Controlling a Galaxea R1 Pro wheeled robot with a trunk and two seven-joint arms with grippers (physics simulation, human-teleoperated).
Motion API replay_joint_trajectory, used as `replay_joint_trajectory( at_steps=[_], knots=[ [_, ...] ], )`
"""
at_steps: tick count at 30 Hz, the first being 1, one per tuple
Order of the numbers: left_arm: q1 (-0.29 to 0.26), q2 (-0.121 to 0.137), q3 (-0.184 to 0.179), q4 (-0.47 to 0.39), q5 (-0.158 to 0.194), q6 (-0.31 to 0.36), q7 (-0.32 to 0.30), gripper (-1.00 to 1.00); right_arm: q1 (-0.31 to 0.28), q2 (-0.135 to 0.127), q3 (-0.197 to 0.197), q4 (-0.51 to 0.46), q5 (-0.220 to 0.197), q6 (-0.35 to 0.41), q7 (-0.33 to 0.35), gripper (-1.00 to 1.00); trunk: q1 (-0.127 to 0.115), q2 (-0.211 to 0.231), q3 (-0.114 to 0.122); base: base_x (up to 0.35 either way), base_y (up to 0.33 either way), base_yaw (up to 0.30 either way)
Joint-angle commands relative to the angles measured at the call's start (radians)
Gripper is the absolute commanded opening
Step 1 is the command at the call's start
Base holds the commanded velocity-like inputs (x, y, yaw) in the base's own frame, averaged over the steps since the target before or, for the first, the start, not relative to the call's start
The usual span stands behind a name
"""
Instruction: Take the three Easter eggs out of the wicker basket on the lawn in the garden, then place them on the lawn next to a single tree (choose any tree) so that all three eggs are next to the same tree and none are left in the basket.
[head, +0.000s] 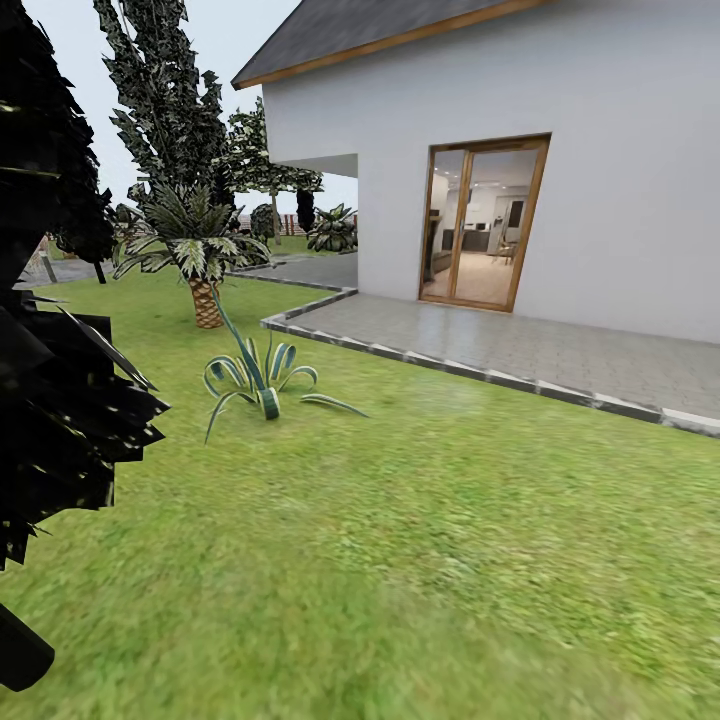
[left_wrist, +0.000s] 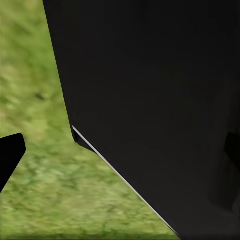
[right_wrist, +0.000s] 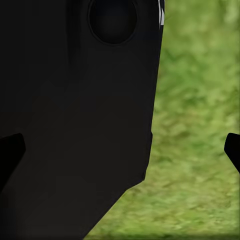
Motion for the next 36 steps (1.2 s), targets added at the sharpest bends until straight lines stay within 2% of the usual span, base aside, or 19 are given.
replay_joint_trajectory(
  at_steps=[1,36],
  knots=[
    [0.0,0.0,0.001,-0.001,-0.009,0.0,0.0,1.0,-0.001,0.0,0.004,0.002,0.001,0.0,0.0,1.0,0.0,0.0,-0.001,0.0,0.0,0.0],
    [0.0,0.0,0.001,-0.001,-0.009,0.0,0.0,1.0,-0.001,0.0,0.004,0.002,0.001,0.001,0.0,1.0,0.0,0.0,-0.001,0.0,0.0,0.0]
  ],
)
